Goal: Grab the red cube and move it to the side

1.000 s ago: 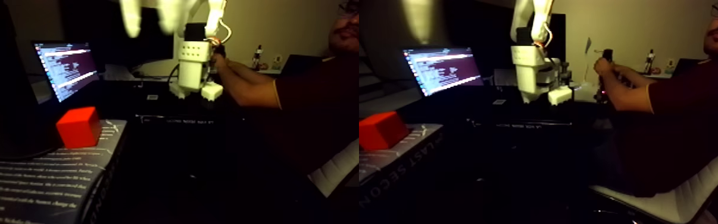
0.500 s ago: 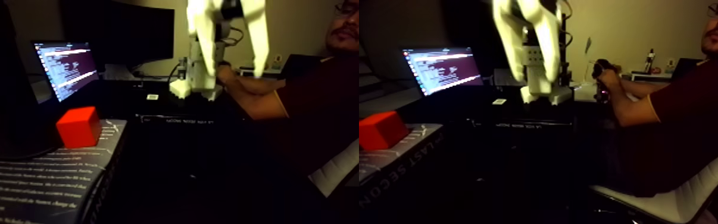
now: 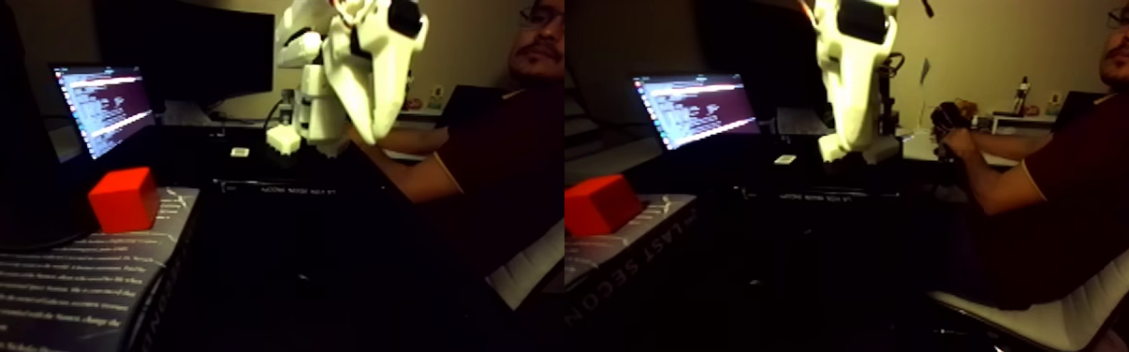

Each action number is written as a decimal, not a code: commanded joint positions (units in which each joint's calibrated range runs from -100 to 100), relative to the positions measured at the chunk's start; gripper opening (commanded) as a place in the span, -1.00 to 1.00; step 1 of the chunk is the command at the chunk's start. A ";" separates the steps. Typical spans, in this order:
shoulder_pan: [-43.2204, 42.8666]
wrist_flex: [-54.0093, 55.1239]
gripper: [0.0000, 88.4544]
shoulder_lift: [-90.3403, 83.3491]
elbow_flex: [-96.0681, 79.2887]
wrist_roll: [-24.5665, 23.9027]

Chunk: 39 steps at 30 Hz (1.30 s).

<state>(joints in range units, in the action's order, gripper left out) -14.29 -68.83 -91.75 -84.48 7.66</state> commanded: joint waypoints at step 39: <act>4.04 2.53 -0.99 -7.57 -10.35 -11.57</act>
<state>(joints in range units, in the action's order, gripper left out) -10.50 -67.20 -99.33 -95.01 -4.14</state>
